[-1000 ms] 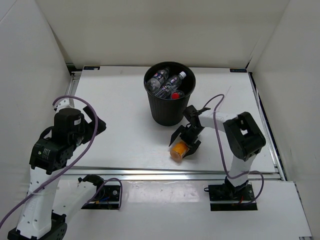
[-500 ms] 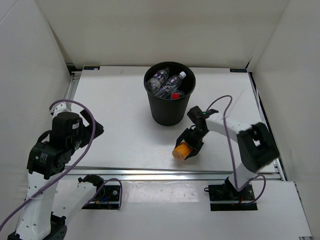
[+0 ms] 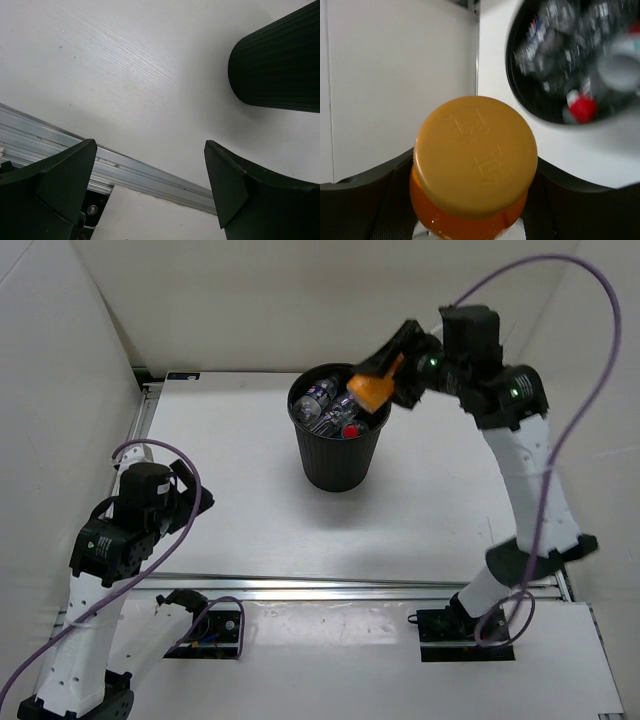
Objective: Put the plastic bottles in the bin
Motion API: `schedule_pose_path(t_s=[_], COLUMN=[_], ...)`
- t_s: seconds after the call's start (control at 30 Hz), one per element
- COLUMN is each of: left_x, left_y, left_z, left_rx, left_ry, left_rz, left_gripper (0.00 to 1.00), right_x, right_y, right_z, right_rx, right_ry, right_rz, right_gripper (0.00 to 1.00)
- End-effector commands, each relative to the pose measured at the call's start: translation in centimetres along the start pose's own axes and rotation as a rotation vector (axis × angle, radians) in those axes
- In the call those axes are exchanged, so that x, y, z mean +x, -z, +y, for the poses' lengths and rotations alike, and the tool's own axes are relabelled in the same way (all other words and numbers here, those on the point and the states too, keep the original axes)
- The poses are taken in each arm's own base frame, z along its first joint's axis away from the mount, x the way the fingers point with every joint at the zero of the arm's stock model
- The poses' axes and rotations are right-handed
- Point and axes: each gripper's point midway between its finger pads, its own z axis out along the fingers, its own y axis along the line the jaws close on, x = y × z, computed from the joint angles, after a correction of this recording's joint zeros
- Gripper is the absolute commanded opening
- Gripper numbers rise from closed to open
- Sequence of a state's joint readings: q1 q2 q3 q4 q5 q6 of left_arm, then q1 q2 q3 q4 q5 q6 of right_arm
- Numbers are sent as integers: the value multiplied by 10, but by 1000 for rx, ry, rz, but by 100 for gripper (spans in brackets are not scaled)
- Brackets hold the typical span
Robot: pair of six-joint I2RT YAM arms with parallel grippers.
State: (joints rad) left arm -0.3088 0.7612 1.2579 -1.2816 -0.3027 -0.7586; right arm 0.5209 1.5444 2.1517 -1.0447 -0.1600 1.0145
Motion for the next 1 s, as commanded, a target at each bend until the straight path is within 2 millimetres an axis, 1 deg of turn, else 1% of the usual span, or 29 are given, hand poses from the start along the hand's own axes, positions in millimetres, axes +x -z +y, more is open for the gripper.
schedule_pose_path(t_s=[0.0, 0.03, 0.07, 0.1, 0.13, 0.17, 0.2, 0.23, 0.27, 0.3, 0.33, 0.4, 0.43, 0.5, 0.53, 0.57, 0.6, 0.63, 0.67, 0.7, 0.73, 0.77, 0.8, 0.83, 0.87, 0.9, 0.93, 0.97], left_x=[-2, -1, 0, -1, -3, -2, -4, -5, -3, -3, -4, -3, -5, -7, -7, -4, -4, -2, -2, 1, -3, -2, -3, -10, -16, -20, -39, -37], left_y=[-8, -11, -11, -13, -13, -16, -16, -16, -16, -16, -16, -11, -11, -6, -6, -8, -9, -13, -13, -16, -18, -18, -21, -21, -22, -20, -11, -13], left_z=[-9, -9, -10, -13, -11, -12, -14, -12, -10, -10, -8, -1, -1, 2, 4, 6, 9, 15, 19, 26, 33, 40, 45, 54, 59, 69, 89, 105], left_rx=[42, 42, 50, 52, 43, 35, 36, 29, 22, 22, 14, 0, -8, 1, -5, -12, -29, -62, -83, -115, -163, -205, -246, -306, -343, -404, -521, -604], left_ry=[-23, -34, -34, -33, -33, -36, -36, -45, -49, -49, -48, -49, -38, -30, -29, -22, -25, -20, -7, -6, -4, -6, 4, 3, 5, -2, 11, 17], left_rz=[-14, -14, -7, -9, -17, -9, -10, -16, -7, -7, -14, -24, -31, -55, -62, -55, -59, -63, -67, -63, -85, -85, -88, -127, -157, -186, -310, -354], left_gripper=[100, 100, 100, 100, 100, 100, 100, 100, 100, 100, 100, 100, 100, 100, 100, 100, 100, 100, 100, 100, 100, 100, 100, 100, 100, 100, 100, 100], right_x=[-22, -30, -32, -34, -30, -27, -25, -29, -29, -31, -37, -42, -46, -58, -58, -58, -55, -54, -47, -45, -42, -44, -36, -36, -36, -36, -38, -36], right_y=[-71, -78, -98, -107, -118, -123, -129, -129, -126, -123, -105, -88, -64, -43, -29, -23, -11, -7, -12, -4, -4, -1, 2, 5, 14, 16, 19, 19], right_z=[-28, -20, -32, -41, -46, -52, -56, -58, -58, -56, -45, -38, -21, -17, -16, -21, -27, -36, -60, -69, -81, -95, -110, -117, -119, -124, -129, -130], right_rx=[104, 80, 106, 119, 116, 105, 111, 114, 116, 116, 97, 77, 24, 2, -9, 2, 18, 41, 104, 123, 149, 178, 207, 227, 230, 239, 253, 261], right_ry=[107, 126, 112, 100, 103, 88, 82, 77, 85, 90, 114, 147, 191, 196, 204, 193, 202, 197, 162, 164, 147, 123, 103, 94, 93, 84, 80, 75], right_rz=[58, 41, 62, 71, 97, 132, 148, 141, 143, 127, 81, 32, -11, -53, -61, -55, -56, -53, -12, -23, -15, -18, -5, -15, -35, -40, -54, -47], right_gripper=[39, 46, 54, 63, 66, 69, 78, 86, 100, 100, 100, 100, 100, 100, 100, 100, 100, 100, 100, 100, 100, 100, 100, 100, 100, 100, 100, 100])
